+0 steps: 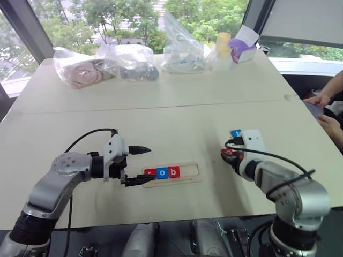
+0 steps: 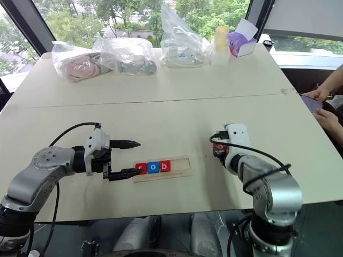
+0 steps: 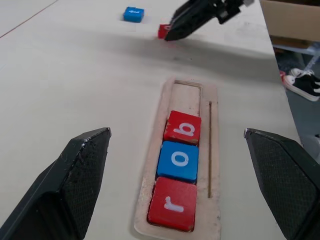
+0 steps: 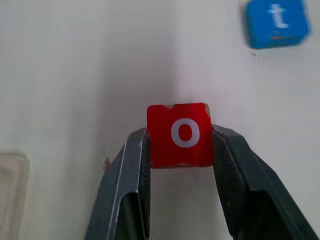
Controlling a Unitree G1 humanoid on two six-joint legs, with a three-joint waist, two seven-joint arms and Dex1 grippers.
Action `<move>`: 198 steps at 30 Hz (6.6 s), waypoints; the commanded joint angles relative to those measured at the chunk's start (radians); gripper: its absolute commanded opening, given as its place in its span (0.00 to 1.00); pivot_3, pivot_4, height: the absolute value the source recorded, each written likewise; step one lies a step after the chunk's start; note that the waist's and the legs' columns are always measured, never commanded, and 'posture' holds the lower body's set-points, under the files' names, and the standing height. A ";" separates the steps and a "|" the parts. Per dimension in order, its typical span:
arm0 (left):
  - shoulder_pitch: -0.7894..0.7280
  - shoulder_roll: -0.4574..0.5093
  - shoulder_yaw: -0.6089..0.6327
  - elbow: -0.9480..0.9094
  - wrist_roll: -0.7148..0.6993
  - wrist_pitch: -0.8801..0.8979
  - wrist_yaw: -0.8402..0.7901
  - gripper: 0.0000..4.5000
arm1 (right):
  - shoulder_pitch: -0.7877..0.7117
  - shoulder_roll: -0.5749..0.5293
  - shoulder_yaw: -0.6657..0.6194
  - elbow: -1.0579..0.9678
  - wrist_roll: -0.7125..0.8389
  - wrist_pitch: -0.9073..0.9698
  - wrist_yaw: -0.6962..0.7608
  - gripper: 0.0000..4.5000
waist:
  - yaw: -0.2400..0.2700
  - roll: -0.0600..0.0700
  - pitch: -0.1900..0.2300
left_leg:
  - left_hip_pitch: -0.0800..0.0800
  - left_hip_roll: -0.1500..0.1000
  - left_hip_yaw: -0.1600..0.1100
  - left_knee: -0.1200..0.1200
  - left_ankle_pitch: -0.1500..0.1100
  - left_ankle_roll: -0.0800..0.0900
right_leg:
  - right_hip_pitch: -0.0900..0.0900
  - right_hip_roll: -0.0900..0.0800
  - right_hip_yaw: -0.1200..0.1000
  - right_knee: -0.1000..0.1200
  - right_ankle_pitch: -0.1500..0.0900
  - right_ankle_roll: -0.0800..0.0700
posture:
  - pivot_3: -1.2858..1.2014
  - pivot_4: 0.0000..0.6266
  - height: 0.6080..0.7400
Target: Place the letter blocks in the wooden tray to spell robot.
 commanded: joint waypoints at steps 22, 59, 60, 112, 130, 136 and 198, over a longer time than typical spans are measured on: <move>-0.061 -0.007 -0.022 0.022 0.006 -0.017 -0.022 1.00 | 0.090 -0.894 0.288 0.421 0.102 -0.950 0.783 0.99 | 0.004 0.000 0.001 | 0.000 0.001 0.000 0.000 -0.002 0.003 | 0.008 0.000 -0.005 -0.011 -0.002 0.004 | 0.52 0.24 1.00; -0.042 0.011 -0.007 -0.031 -0.014 0.019 0.010 1.00 | -0.164 -0.664 0.526 0.447 -0.050 -1.101 1.030 0.24 | 0.014 0.000 0.001 | -0.001 0.000 -0.001 0.001 -0.002 0.003 | 0.007 -0.002 -0.003 -0.012 -0.001 0.003 | 0.52 0.24 1.00; -0.042 0.011 -0.007 -0.033 -0.014 0.020 0.010 1.00 | -0.170 -0.659 0.533 0.450 -0.055 -1.096 1.027 0.24 | 0.014 0.000 0.001 | -0.001 0.000 -0.001 0.001 -0.002 0.003 | 0.007 -0.002 -0.003 -0.012 -0.001 0.003 | 0.52 0.24 1.00; -0.023 0.006 -0.009 -0.068 -0.027 0.039 0.040 1.00 | -0.270 -0.527 0.613 0.557 -0.148 -1.101 0.957 0.98 | 0.010 0.000 0.001 | -0.001 0.000 -0.001 0.001 -0.002 0.002 | 0.006 -0.002 -0.003 -0.012 -0.001 0.003 | 0.52 0.24 1.00; -0.018 0.003 -0.007 -0.079 -0.032 0.048 0.049 1.00 | -0.287 -0.565 0.381 0.561 -0.087 -0.940 0.814 0.98 | 0.011 0.000 0.001 | -0.002 -0.001 -0.001 0.001 -0.002 0.002 | 0.007 -0.002 -0.003 -0.012 -0.001 0.003 | 0.52 0.24 1.00; -0.033 -0.010 -0.024 -0.064 -0.022 0.042 0.046 1.00 | -0.320 -0.498 0.244 0.709 -0.156 -0.734 0.515 0.98 | 0.011 0.000 0.001 | -0.002 -0.001 -0.001 0.000 -0.001 0.002 | 0.006 -0.002 -0.002 -0.012 0.000 0.001 | 0.52 0.24 1.00; -0.084 -0.084 -0.070 0.031 0.040 -0.032 0.022 1.00 | -0.055 -0.602 0.018 0.034 0.590 -0.049 0.135 1.00 | 0.006 0.003 -0.001 | -0.001 0.000 0.000 0.001 0.001 0.003 | 0.006 0.000 -0.002 -0.009 0.001 0.000 | 0.52 0.24 1.00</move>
